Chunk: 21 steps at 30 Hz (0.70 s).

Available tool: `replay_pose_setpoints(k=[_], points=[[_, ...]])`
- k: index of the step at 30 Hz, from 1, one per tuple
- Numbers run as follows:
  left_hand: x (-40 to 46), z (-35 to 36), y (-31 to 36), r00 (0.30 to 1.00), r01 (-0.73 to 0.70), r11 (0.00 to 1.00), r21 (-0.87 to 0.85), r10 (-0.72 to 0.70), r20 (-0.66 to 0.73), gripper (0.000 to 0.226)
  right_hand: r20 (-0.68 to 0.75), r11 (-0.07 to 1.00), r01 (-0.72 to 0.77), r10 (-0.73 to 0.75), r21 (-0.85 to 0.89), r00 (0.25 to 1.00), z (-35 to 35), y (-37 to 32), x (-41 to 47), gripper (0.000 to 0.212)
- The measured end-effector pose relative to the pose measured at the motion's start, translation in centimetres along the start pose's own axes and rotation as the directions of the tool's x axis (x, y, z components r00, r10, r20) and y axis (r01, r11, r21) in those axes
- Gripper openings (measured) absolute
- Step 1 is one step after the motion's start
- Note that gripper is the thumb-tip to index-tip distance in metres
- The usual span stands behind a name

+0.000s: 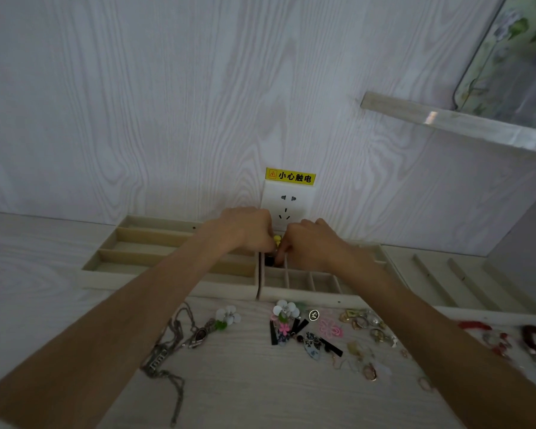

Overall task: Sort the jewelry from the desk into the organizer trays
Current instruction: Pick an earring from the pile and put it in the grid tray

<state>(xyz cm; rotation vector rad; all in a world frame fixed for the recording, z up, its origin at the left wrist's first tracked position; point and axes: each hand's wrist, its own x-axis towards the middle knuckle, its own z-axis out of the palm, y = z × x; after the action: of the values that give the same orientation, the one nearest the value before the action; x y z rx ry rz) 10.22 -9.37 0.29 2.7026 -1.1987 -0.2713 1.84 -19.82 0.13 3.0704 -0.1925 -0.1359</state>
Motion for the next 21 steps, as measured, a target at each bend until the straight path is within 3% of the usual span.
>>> replay_pose_setpoints(k=[6,11,21], points=[[-0.2,-0.4,-0.1,1.000,-0.009,1.000,-0.015,0.009,-0.022,0.023,0.066,0.997,-0.015,0.010,0.077,0.998,-0.9,0.0,-0.7,0.030],[-0.7,-1.7,-0.8,0.995,-0.014,0.998,-0.056,0.009,-0.100,0.021,0.015,0.985,-0.047,0.045,0.163,0.999,-2.1,1.0,-1.0,0.035],[-1.7,-0.9,-0.5,0.999,-0.028,0.998,-0.053,0.029,0.017,0.011,0.039,0.999,-0.023,0.022,0.022,0.999,-1.1,0.3,-0.3,0.024]])
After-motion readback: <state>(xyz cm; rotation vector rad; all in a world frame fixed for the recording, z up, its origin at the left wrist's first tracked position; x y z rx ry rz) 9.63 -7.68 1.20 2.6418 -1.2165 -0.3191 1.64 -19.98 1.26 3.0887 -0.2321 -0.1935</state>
